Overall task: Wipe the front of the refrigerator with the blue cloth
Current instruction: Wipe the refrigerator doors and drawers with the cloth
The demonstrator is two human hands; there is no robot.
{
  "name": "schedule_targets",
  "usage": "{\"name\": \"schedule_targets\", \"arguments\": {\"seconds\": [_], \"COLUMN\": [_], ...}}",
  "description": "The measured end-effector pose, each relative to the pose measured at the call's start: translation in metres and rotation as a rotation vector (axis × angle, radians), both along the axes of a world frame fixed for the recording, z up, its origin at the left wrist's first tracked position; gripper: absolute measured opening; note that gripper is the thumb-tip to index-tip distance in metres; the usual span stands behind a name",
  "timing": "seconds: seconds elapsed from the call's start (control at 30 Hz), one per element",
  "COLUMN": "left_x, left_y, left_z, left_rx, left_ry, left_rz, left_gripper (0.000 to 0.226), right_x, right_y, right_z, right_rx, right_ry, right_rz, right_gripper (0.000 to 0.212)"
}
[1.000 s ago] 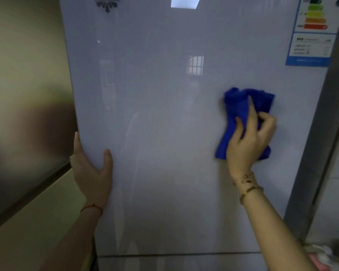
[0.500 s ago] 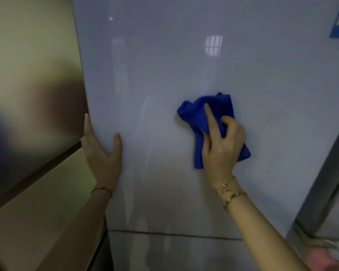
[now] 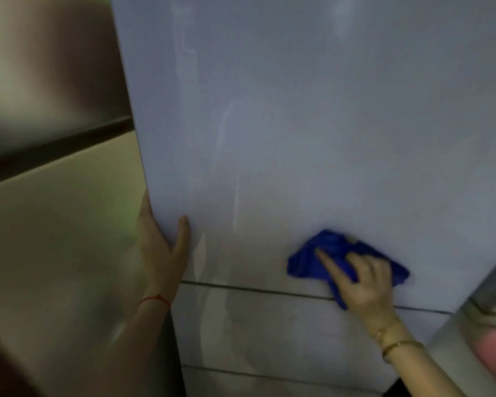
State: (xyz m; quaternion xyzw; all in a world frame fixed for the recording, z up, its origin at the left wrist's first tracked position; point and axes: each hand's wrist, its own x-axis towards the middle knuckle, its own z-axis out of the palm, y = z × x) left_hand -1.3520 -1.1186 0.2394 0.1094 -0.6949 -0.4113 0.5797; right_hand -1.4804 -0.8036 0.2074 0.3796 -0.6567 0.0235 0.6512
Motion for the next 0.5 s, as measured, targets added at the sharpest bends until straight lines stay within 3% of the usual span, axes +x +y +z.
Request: {"name": "schedule_targets", "arguments": {"seconds": [0.13, 0.23, 0.37, 0.5], "left_x": [0.013, 0.020, 0.026, 0.023], "left_y": [-0.001, -0.002, -0.006, -0.002], "left_z": [-0.047, -0.088, -0.161, -0.236], "left_rx": [-0.048, -0.052, -0.079, -0.076], "left_ry": [-0.088, -0.075, -0.056, -0.031], "left_rz": [0.010, -0.015, -0.014, 0.071], "left_gripper": [0.067, 0.066, 0.067, 0.072], "right_x": [0.003, 0.031, 0.067, 0.065], "right_y": [-0.005, -0.037, -0.067, -0.086], "right_z": [0.040, 0.034, -0.052, -0.133], "right_rx": [-0.360, -0.389, -0.170, -0.185], "right_ry": [-0.067, -0.121, -0.088, -0.039], "right_rz": [0.057, 0.199, 0.219, 0.164], "right_gripper": [0.053, 0.038, 0.044, 0.049]}}
